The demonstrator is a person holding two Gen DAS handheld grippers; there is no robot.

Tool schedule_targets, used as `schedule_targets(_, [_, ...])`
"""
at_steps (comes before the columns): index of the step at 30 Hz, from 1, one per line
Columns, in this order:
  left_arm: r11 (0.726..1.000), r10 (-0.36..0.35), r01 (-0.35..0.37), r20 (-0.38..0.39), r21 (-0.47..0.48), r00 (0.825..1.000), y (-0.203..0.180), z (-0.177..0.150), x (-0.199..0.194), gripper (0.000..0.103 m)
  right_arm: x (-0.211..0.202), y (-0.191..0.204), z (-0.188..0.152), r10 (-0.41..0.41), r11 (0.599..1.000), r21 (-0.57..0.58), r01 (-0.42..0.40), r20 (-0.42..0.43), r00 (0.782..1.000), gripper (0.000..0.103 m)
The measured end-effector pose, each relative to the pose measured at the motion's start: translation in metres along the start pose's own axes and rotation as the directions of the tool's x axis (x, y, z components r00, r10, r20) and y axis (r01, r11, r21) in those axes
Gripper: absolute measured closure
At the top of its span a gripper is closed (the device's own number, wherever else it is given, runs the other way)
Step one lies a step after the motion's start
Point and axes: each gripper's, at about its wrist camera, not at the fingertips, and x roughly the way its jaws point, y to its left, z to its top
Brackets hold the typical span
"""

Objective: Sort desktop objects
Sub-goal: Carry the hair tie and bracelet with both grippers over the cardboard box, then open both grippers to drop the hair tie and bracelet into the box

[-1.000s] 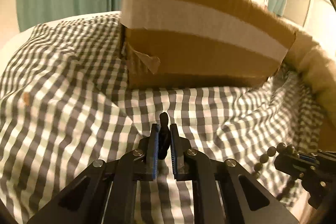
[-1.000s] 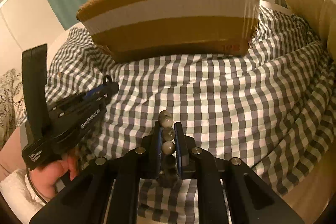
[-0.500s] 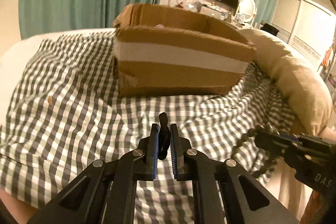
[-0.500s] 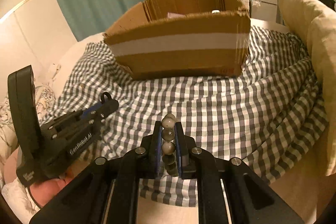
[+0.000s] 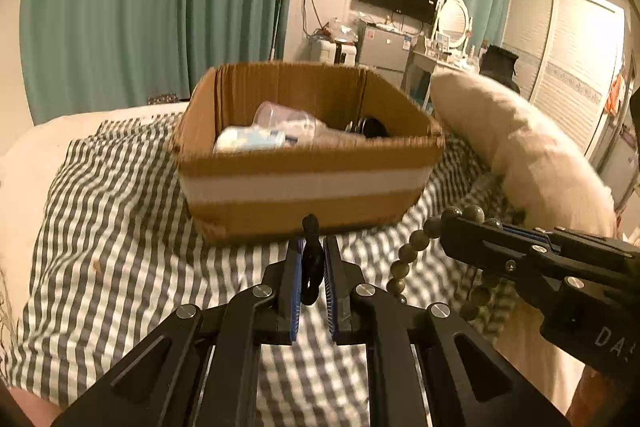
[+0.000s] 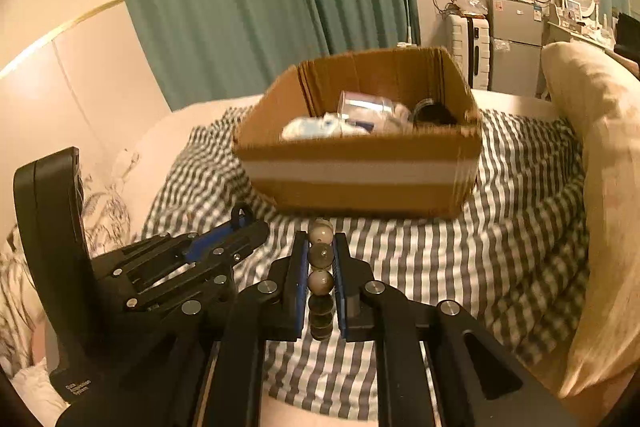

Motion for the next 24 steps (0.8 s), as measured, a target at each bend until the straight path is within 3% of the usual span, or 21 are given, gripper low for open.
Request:
schedule_targets(15, [1.000,-0.008,0.009,0.069,-0.019,0.998,0.000,0.117,0.046,0.092,0.024,-0.026,0.131,-0.039,0.995,-0.088,0.049,0.110,0.993,0.092])
schedule_targets(19, [1.000,0.014,-0.013,0.064,-0.004,0.998,0.004,0.132,0.074,0.092,0.051,-0.036,0.154,-0.049,0.995,-0.083,0.058,0.104,0.993,0.092])
schedule_targets(24, [0.999,0.048,-0.048,0.022,0.010,0.999,0.012,0.128,0.107,0.089,0.087,-0.052,0.159,-0.076,0.994,-0.068,0.081,0.067,0.995,0.091])
